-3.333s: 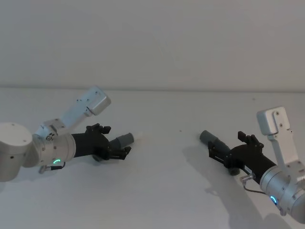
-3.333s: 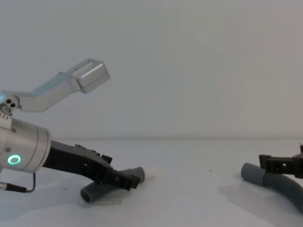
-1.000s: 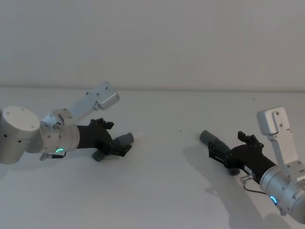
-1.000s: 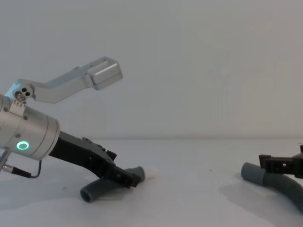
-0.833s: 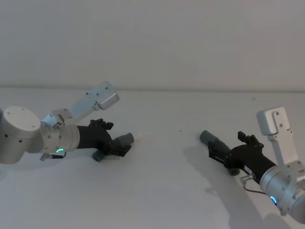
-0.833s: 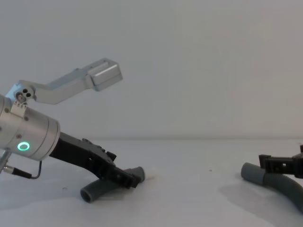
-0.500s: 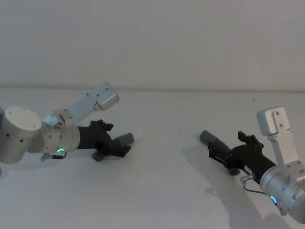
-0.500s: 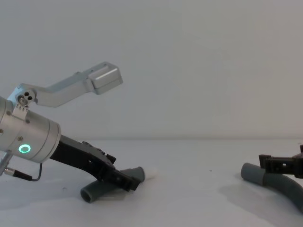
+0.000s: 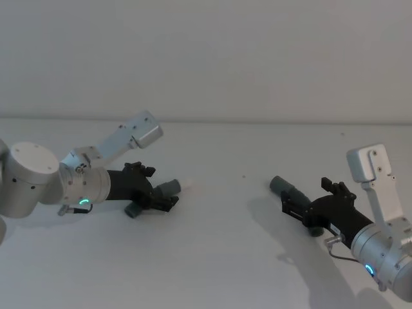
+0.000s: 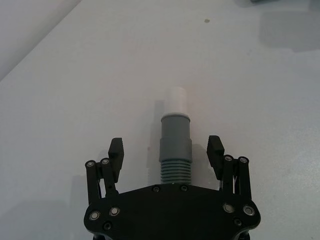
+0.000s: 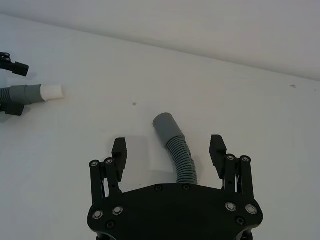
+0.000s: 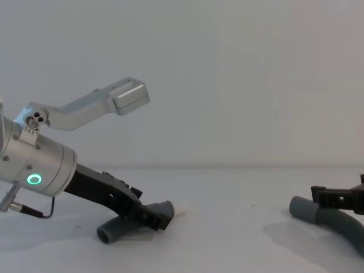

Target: Use both hands to pick up one end of the pipe from the table, align the ends, and insert them.

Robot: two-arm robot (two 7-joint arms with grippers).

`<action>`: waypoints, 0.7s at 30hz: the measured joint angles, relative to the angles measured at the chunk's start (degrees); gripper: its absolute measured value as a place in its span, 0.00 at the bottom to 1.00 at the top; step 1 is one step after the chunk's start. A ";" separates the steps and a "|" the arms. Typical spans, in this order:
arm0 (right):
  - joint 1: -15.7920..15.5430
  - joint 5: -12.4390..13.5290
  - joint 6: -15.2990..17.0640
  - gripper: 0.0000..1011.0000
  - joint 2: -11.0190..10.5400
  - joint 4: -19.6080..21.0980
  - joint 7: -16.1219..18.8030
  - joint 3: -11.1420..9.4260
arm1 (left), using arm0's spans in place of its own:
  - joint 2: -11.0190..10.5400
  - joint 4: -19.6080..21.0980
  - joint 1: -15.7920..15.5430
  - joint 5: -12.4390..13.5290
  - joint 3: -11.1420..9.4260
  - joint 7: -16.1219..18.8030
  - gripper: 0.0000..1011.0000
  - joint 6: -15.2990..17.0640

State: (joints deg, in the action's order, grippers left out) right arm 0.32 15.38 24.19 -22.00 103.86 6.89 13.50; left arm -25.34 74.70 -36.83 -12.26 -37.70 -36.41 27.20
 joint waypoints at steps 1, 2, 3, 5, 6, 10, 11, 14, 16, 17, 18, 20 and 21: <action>0.00 0.00 0.00 0.99 0.00 0.00 0.00 0.00 | 0.03 -0.06 -0.03 -0.02 -0.01 -0.01 0.98 -0.01; 0.00 0.00 0.00 0.99 0.00 0.00 0.00 0.00 | 0.07 -0.11 -0.06 -0.04 -0.03 -0.03 0.95 -0.03; 0.00 0.00 0.00 0.99 0.00 0.00 0.00 0.00 | 0.09 -0.18 -0.08 -0.06 -0.04 -0.05 0.94 -0.04; 0.00 0.00 0.00 0.99 0.00 0.00 0.00 0.00 | 0.15 -0.33 -0.17 -0.11 -0.06 -0.09 0.90 -0.08; 0.00 0.00 0.00 0.99 0.00 0.00 0.00 0.00 | 0.17 -0.36 -0.19 -0.11 -0.07 -0.11 0.88 -0.09; 0.00 0.00 0.00 0.99 0.00 0.00 0.00 0.00 | 0.27 -0.55 -0.29 -0.19 -0.10 -0.17 0.76 -0.14; 0.00 0.00 0.00 0.99 0.00 0.00 0.00 0.00 | 0.30 -0.61 -0.32 -0.21 -0.11 -0.19 0.75 -0.15; 0.00 0.00 0.00 0.99 0.00 0.00 0.00 0.00 | 0.34 -0.71 -0.36 -0.25 -0.13 -0.21 0.67 -0.17; 0.00 0.00 0.00 0.99 0.00 0.00 0.00 0.00 | 0.37 -0.77 -0.39 -0.27 -0.14 -0.23 0.59 -0.18; 0.00 0.00 0.00 0.99 0.00 0.00 0.00 0.00 | 0.38 -0.78 -0.40 -0.28 -0.15 -0.23 0.53 -0.19; 0.00 0.00 0.00 0.99 0.00 0.00 0.00 0.00 | 0.39 -0.80 -0.41 -0.28 -0.15 -0.23 0.53 -0.19; 0.00 0.00 0.00 0.99 0.00 0.00 0.00 0.00 | 0.40 -0.84 -0.42 -0.29 -0.16 -0.24 0.47 -0.20; 0.00 0.00 0.00 0.99 0.00 0.00 0.00 0.00 | 0.41 -0.86 -0.43 -0.30 -0.17 -0.25 0.41 -0.21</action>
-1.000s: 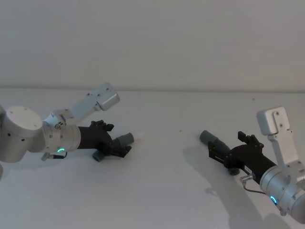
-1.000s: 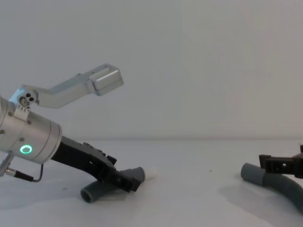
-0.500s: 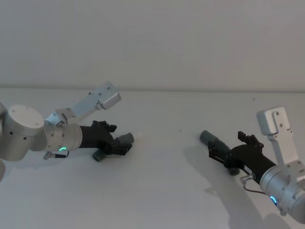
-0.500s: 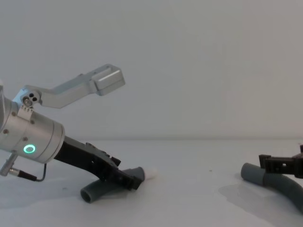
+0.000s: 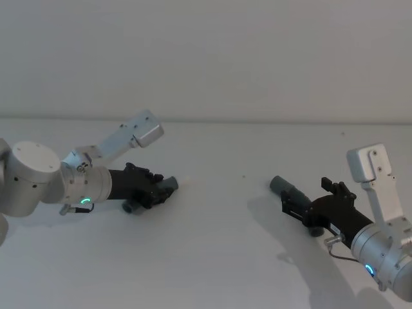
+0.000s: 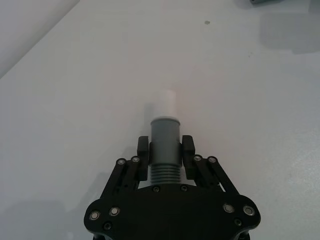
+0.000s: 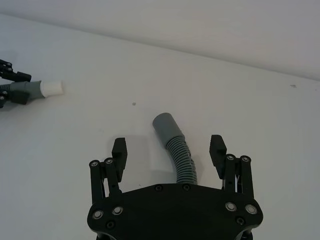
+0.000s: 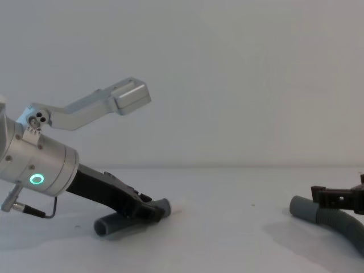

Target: Use both hands to pick up one end of the pipe from the table, align the ends, and insert them.

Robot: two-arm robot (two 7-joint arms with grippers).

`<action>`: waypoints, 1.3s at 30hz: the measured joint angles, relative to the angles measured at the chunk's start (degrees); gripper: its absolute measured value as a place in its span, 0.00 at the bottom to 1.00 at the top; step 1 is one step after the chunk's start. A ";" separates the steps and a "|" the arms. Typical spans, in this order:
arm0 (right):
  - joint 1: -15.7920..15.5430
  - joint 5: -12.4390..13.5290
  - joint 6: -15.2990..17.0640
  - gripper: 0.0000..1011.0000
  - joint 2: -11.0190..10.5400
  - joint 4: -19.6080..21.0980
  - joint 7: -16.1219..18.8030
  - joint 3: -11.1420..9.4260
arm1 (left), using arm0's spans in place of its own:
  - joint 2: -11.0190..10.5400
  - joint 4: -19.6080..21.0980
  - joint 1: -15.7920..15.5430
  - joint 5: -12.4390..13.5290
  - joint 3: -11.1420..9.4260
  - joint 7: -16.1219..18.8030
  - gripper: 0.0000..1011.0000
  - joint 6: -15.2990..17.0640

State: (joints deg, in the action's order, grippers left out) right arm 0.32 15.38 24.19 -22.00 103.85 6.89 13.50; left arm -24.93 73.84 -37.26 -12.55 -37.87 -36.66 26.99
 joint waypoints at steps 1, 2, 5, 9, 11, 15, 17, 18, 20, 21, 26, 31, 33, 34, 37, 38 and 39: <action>0.00 0.00 0.00 0.99 0.00 0.00 0.00 0.00 | 0.00 -0.01 -0.01 0.00 0.00 -0.01 0.39 0.00; 0.00 0.00 0.00 0.99 0.00 0.01 0.00 0.00 | 0.01 -0.02 -0.01 -0.01 -0.01 -0.01 0.37 -0.01; 0.00 0.00 0.00 0.99 0.00 0.00 0.00 0.00 | 0.02 -0.06 -0.03 -0.03 -0.02 -0.03 0.35 -0.02; 0.00 0.00 0.00 0.99 0.00 0.00 0.00 0.00 | 0.05 -0.09 -0.05 -0.05 -0.02 -0.05 0.35 -0.03; 0.00 0.00 0.00 0.99 0.00 0.00 0.00 0.00 | 0.05 -0.10 -0.06 -0.06 -0.02 -0.05 0.35 -0.02; 0.00 0.00 0.00 0.99 0.00 0.01 0.00 0.00 | 0.07 -0.12 -0.07 -0.07 -0.02 -0.05 0.35 -0.03; 0.00 0.00 0.00 0.99 0.00 0.01 0.00 0.00 | 0.08 -0.14 -0.08 -0.07 -0.02 -0.05 0.35 -0.03; 0.00 0.00 0.00 0.99 0.00 0.00 0.00 0.00 | 0.09 -0.14 -0.09 -0.07 -0.02 -0.05 0.35 -0.03; 0.00 0.00 0.00 0.99 0.00 0.00 0.00 0.00 | 0.09 -0.15 -0.09 -0.07 -0.02 -0.06 0.35 -0.03; 0.00 0.00 0.00 0.99 0.00 0.00 0.00 0.00 | 0.09 -0.15 -0.09 -0.07 -0.02 -0.06 0.35 -0.03; 0.00 0.00 0.00 0.99 0.00 0.01 0.00 0.00 | -0.05 0.21 0.06 -0.12 0.14 0.19 0.35 -0.30; 0.00 0.00 0.00 0.99 0.00 0.00 0.00 0.00 | -0.37 1.32 0.69 -0.11 0.75 1.10 0.35 -1.22; 0.00 0.00 0.00 0.99 0.00 0.00 0.00 0.00 | -0.56 2.04 1.11 -0.08 1.20 1.76 0.35 -1.91; 0.00 0.00 0.00 0.99 0.00 0.00 0.00 0.00 | -0.72 2.64 1.48 -0.05 1.59 2.19 0.35 -2.38; 0.00 0.00 0.00 0.99 0.00 0.00 0.00 0.00 | -0.95 3.43 2.00 -0.02 2.15 2.96 0.35 -3.26; 0.00 0.00 0.00 0.99 0.00 0.01 0.00 0.00 | -1.10 4.07 2.37 0.01 2.53 3.44 0.35 -3.82; 0.00 0.00 0.00 0.99 0.00 0.00 0.00 0.00 | -1.18 4.37 2.56 0.03 2.72 3.69 0.35 -4.11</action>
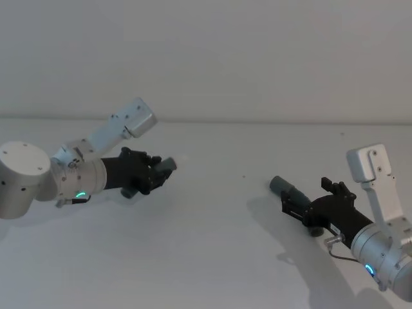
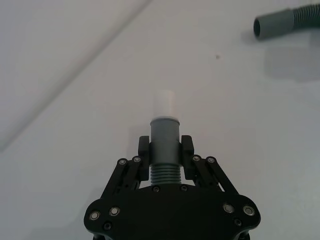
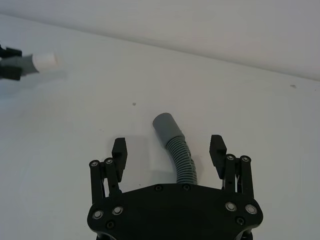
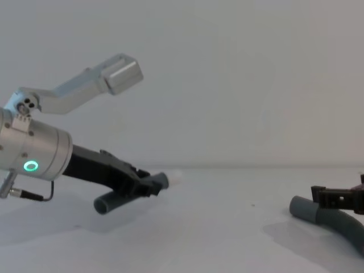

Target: Use both hands to pick up one end of the pipe from the table, align the ends, and insert them.

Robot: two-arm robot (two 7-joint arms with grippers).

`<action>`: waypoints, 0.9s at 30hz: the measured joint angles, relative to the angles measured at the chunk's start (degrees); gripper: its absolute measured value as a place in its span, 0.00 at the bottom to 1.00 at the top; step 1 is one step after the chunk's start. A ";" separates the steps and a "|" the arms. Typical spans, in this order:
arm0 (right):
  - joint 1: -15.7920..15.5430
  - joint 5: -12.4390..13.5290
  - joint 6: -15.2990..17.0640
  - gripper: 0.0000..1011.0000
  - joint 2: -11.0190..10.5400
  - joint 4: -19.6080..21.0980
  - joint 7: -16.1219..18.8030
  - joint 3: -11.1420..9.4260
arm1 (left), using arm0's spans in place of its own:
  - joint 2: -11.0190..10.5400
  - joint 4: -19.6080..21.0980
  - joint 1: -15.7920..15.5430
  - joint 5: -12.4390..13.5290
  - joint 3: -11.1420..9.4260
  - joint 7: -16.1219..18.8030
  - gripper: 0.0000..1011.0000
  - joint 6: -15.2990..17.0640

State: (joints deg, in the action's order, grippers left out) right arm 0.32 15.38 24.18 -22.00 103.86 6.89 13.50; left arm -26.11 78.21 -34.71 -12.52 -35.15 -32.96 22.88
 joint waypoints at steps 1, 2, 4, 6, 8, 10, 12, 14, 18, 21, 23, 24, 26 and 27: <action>0.00 0.00 0.00 0.99 0.00 0.00 0.00 0.00 | -0.08 0.32 0.19 0.03 0.19 0.27 0.35 -0.30; 0.00 0.00 0.00 0.99 0.00 0.00 0.00 0.00 | -0.25 0.99 0.61 0.08 0.62 0.76 0.35 -0.90; 0.00 0.00 0.00 0.99 0.00 0.00 0.00 0.00 | -0.45 1.77 1.07 0.13 1.14 1.27 0.35 -1.65; 0.00 0.00 0.00 0.99 0.00 0.00 0.00 0.00 | -0.71 2.89 1.74 0.18 1.84 2.08 0.35 -2.53; 0.00 0.00 0.00 0.99 0.00 0.00 0.00 0.00 | -0.98 4.15 2.35 0.18 2.59 2.80 0.35 -3.39; 0.00 0.00 0.00 0.99 0.00 0.00 0.00 0.00 | -1.13 4.91 2.75 0.18 3.04 3.18 0.35 -3.83; 0.00 0.00 0.00 0.99 0.00 0.00 0.01 0.00 | -1.34 5.96 3.31 0.17 3.69 3.73 0.35 -4.49; 0.02 0.00 0.01 0.99 0.00 0.00 0.03 -0.01 | -1.49 6.87 3.80 0.15 4.25 4.15 0.35 -5.01; 0.22 0.00 0.30 0.99 0.01 -0.01 0.23 -0.02 | -1.58 8.01 4.45 0.11 4.97 4.72 0.35 -5.85; 0.58 0.00 0.99 0.99 -0.07 -0.15 0.57 0.05 | -1.59 8.51 4.75 0.10 5.29 4.95 0.35 -6.20; 0.94 -0.06 1.68 0.99 -0.20 -0.32 0.85 0.16 | -1.52 9.08 5.11 0.09 5.71 5.18 0.35 -6.60; 1.14 -0.09 1.93 0.99 -0.27 -0.43 0.93 0.25 | -1.49 9.19 5.18 0.09 5.80 5.25 0.35 -6.73; 1.49 -0.19 2.43 0.99 -0.38 -0.63 1.12 0.36 | -1.40 9.51 5.40 0.09 6.06 5.40 0.35 -6.99; 1.70 -0.26 2.81 0.99 -0.44 -0.73 1.27 0.43 | -1.35 9.59 5.47 0.09 6.12 5.43 0.35 -7.05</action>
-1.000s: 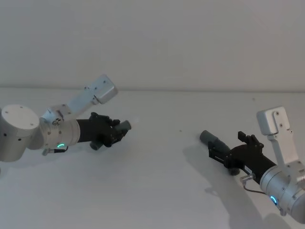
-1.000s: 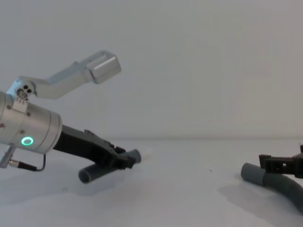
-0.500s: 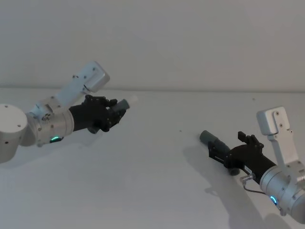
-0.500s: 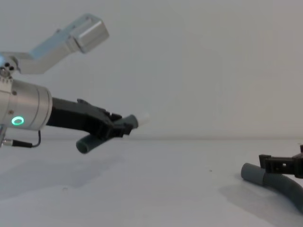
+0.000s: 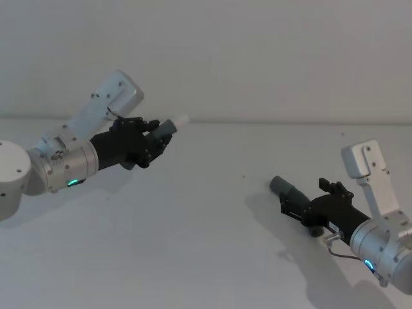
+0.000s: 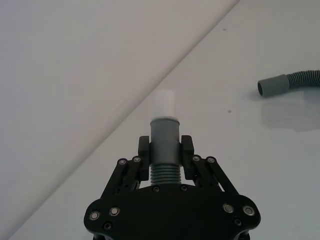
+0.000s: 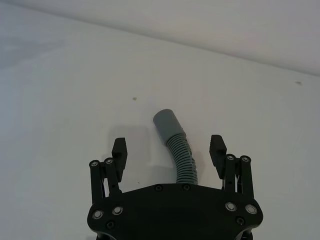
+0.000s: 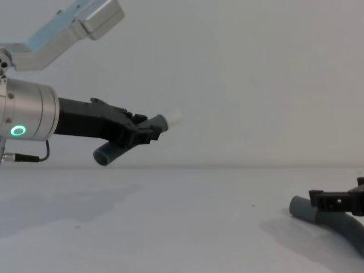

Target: Use both hands to pick up one end of the pipe from the table, align the ends, and insert them.

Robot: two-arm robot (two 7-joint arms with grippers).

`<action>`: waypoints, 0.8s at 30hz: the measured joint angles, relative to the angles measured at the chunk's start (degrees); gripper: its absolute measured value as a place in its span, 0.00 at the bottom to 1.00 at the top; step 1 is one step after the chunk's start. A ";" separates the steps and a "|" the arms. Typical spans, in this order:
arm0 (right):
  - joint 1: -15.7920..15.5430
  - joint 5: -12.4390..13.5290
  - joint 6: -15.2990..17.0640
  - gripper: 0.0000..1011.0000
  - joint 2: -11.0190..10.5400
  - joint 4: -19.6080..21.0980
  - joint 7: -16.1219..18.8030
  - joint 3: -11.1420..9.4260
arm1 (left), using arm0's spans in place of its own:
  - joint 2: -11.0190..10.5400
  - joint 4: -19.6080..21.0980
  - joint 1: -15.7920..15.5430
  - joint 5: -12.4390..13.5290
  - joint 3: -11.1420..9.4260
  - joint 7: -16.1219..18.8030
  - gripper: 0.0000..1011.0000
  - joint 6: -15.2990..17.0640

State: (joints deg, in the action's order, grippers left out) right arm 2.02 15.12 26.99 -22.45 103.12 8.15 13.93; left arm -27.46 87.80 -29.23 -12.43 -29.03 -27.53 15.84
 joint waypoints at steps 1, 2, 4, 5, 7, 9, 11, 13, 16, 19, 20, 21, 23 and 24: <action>0.53 -0.10 0.62 0.99 -0.14 -0.30 0.20 0.18 | 0.05 0.07 0.06 0.00 0.07 0.06 0.35 -0.10; 0.75 -0.16 0.95 0.99 -0.18 -0.43 0.31 0.25 | 0.08 0.14 0.12 0.00 0.13 0.11 0.35 -0.16; 1.48 -0.34 1.92 0.99 -0.32 -0.95 0.65 0.50 | 0.20 0.34 0.30 0.03 0.33 0.22 0.35 -0.32; 1.81 -0.41 2.21 0.99 -0.35 -1.19 0.74 0.59 | 0.25 0.39 0.34 0.04 0.37 0.26 0.35 -0.35; 2.52 -0.55 3.07 0.99 -0.43 -1.75 1.00 0.77 | 0.40 0.52 0.48 0.06 0.54 0.35 0.35 -0.44; 3.01 -0.65 3.68 0.99 -0.43 -2.15 1.16 0.87 | 0.49 0.57 0.55 0.10 0.61 0.41 0.35 -0.52; 3.62 -0.75 4.35 0.99 -0.43 -2.61 1.40 0.97 | 0.66 0.60 0.61 0.18 0.73 0.49 0.35 -0.58; 4.37 -0.79 5.33 0.99 -0.32 -3.28 1.70 0.99 | 0.85 0.60 0.65 0.32 0.84 0.53 0.35 -0.62; 4.97 -0.75 6.14 0.99 -0.11 -3.81 1.93 0.91 | 1.09 0.57 0.66 0.46 0.95 0.53 0.35 -0.65; 5.47 -0.52 7.00 0.99 0.18 -4.33 2.17 0.59 | 1.34 0.38 0.59 0.59 1.01 0.53 0.35 -0.67; 5.58 -0.43 7.32 0.99 0.26 -4.43 2.25 0.50 | 1.42 0.32 0.56 0.63 1.02 0.51 0.35 -0.68; 5.80 -0.21 7.82 0.99 0.43 -4.64 2.36 0.30 | 1.48 0.26 0.53 0.66 1.03 0.50 0.35 -0.69; 6.03 0.02 8.26 0.99 0.62 -4.86 2.46 0.05 | 1.68 0.04 0.43 0.77 1.04 0.44 0.35 -0.70; 6.21 0.30 8.77 0.99 0.80 -5.07 2.61 -0.15 | 1.75 -0.01 0.38 0.80 1.05 0.41 0.35 -0.71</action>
State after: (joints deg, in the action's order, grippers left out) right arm 8.23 15.42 35.76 -21.64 98.06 10.76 13.77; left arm -25.72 87.79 -28.85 -11.64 -27.98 -27.13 15.13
